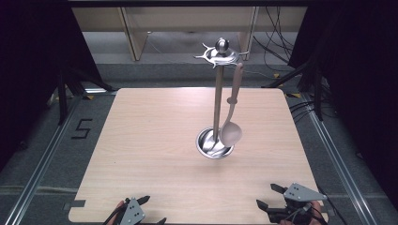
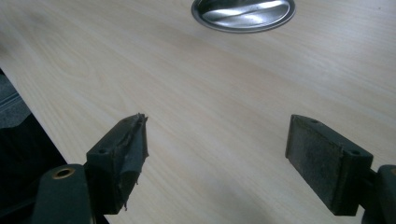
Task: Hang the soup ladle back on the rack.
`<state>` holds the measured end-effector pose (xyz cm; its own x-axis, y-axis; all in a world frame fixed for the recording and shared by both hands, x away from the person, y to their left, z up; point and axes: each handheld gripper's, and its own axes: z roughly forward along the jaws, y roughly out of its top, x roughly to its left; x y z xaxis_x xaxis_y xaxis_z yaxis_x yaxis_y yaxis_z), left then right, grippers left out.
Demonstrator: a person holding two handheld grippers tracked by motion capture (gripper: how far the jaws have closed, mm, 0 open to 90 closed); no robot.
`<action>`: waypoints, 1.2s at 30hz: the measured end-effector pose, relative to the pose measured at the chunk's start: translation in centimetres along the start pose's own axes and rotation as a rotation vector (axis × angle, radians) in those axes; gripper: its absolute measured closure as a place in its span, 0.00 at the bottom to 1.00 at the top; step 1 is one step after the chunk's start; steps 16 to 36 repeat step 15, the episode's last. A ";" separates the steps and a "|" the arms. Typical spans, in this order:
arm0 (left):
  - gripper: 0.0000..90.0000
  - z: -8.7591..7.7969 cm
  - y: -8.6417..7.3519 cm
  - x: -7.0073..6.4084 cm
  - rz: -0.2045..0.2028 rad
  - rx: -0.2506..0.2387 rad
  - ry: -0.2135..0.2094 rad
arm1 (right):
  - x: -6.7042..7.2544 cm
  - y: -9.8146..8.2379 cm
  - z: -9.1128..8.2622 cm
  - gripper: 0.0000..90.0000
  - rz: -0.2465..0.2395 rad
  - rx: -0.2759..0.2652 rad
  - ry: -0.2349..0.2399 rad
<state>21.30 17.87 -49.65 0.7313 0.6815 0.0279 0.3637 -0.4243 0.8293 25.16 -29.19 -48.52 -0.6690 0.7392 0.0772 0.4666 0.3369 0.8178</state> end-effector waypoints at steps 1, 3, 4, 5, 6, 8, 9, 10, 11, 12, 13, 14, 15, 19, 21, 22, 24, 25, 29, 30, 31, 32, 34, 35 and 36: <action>0.16 0.0 0.0 0.0 -0.007 0.000 0.000 | 0.1 -0.1 0.1 0.24 0.013 0.006 0.010; 0.16 0.0 0.0 0.0 -0.007 -0.002 0.001 | 0.5 -0.2 0.1 0.24 0.033 0.019 0.018; 0.16 0.0 0.0 0.0 -0.006 -0.001 0.002 | 0.3 -0.2 0.2 0.24 0.001 0.018 0.018; 0.16 0.0 0.0 0.0 -0.007 -0.007 0.004 | 0.2 -0.2 0.3 0.24 -0.010 0.015 0.029; 0.16 0.0 0.0 -0.1 -0.010 -0.005 -0.001 | 0.2 -0.2 0.3 0.24 -0.006 0.010 0.027; 0.16 0.0 0.0 -0.1 -0.011 -0.006 -0.003 | 0.2 -0.3 0.3 0.24 -0.011 0.007 0.005; 0.16 0.1 0.0 -0.1 -0.013 -0.011 -0.001 | 0.1 -0.3 0.4 0.24 -0.007 0.013 0.016; 0.16 0.1 0.0 -0.1 -0.013 -0.011 -0.001 | 0.1 -0.3 0.4 0.24 -0.007 0.013 0.016; 0.16 0.1 0.0 -0.1 -0.013 -0.012 -0.001 | 0.1 -0.3 0.4 0.24 -0.012 0.023 0.009; 0.16 0.1 0.0 -0.1 -0.013 -0.014 -0.001 | 0.1 -0.3 0.4 0.24 -0.014 0.019 0.006; 0.16 0.1 0.0 -0.1 -0.013 -0.011 0.000 | 0.2 -0.3 0.4 0.24 0.004 0.011 0.025; 0.16 0.1 0.0 -0.1 -0.013 -0.011 0.000 | 0.1 -0.4 0.4 0.24 0.004 0.008 0.016; 0.16 0.0 0.0 -0.2 -0.010 -0.007 0.002 | 0.1 -0.4 0.4 0.24 0.006 0.015 0.017; 0.16 0.0 0.0 -0.2 -0.010 -0.007 0.002 | 0.1 -0.4 0.4 0.24 0.006 0.015 0.017; 0.16 0.0 0.0 -0.2 -0.010 -0.007 0.002 | 0.1 -0.4 0.4 0.24 0.006 0.015 0.017; 0.16 0.0 0.0 -0.2 -0.010 -0.007 0.002 | 0.1 -0.4 0.4 0.24 0.006 0.015 0.017; 0.16 0.0 0.0 -0.2 -0.010 -0.007 0.002 | 0.1 -0.4 0.4 0.24 0.006 0.015 0.017; 0.16 0.0 0.0 -0.2 -0.010 -0.007 0.002 | 0.1 -0.4 0.4 0.24 0.006 0.015 0.017; 0.16 0.0 0.0 -0.2 -0.010 -0.007 0.002 | 0.1 -0.4 0.4 0.24 0.006 0.015 0.017; 0.16 0.0 0.0 -0.2 -0.010 -0.007 0.002 | 0.1 -0.4 0.4 0.24 0.006 0.015 0.017; 0.16 0.0 0.0 -0.2 -0.010 -0.007 0.002 | 0.1 -0.4 0.4 0.24 0.006 0.015 0.017; 0.16 0.0 0.0 -0.2 -0.010 -0.007 0.002 | 0.1 -0.4 0.4 0.24 0.006 0.015 0.017; 0.16 0.0 0.0 -0.2 -0.010 -0.007 0.002 | 0.1 -0.4 0.4 0.24 0.006 0.015 0.017; 0.16 0.0 0.0 -0.2 -0.010 -0.007 0.002 | 0.1 -0.4 0.4 0.24 0.006 0.015 0.017; 0.16 0.0 0.0 -0.2 -0.010 -0.007 0.002 | 0.1 -0.4 0.4 0.24 0.006 0.015 0.017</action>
